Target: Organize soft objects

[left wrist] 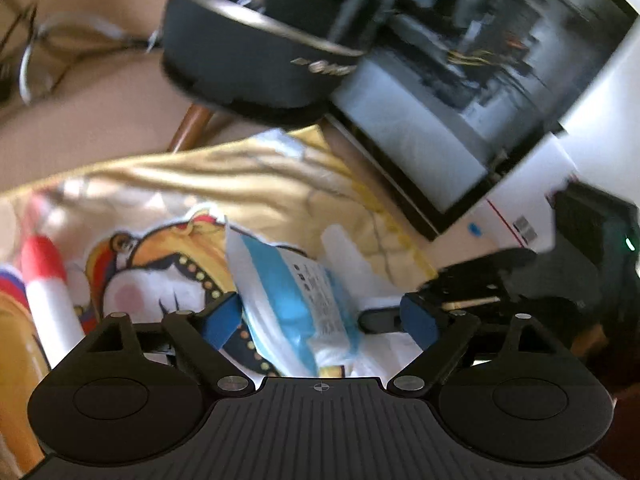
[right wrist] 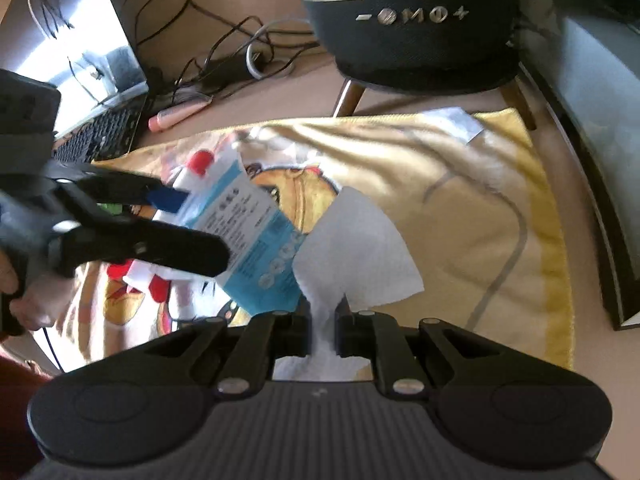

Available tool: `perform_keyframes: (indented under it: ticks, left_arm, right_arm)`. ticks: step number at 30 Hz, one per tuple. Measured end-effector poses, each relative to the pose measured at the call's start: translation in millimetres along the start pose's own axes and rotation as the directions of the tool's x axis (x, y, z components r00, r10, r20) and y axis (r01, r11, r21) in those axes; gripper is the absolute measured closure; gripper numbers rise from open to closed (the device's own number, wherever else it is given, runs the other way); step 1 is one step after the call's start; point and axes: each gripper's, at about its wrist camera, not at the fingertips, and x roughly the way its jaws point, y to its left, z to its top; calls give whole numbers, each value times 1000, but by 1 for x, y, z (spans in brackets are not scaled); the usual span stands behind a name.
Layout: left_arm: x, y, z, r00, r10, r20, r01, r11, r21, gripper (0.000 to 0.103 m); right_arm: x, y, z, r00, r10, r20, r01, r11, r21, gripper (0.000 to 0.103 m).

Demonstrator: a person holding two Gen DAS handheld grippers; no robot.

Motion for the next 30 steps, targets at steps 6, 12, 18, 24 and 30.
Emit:
perform_keyframes:
  ticks: [6, 12, 18, 24, 30]
  left_arm:
    - [20, 28, 5, 995, 11, -96, -30, 979, -202, 37]
    - [26, 35, 11, 992, -11, -124, -27, 954, -300, 37]
    - [31, 26, 12, 991, -13, -133, -23, 964, -266, 37]
    - [33, 27, 12, 992, -26, -125, -10, 961, -275, 36]
    - [27, 20, 11, 989, -87, -119, 50, 955, -291, 24]
  right_arm:
    - [-13, -2, 3, 1000, 8, 5, -8, 1000, -12, 91]
    - [-3, 52, -10, 971, 231, -63, -236, 966, -106, 91]
    - [26, 61, -5, 982, 171, -78, -177, 982, -65, 91]
    - [2, 19, -11, 998, 33, -61, -33, 999, 0, 89]
    - [-16, -19, 5, 998, -40, 39, 36, 994, 104, 89]
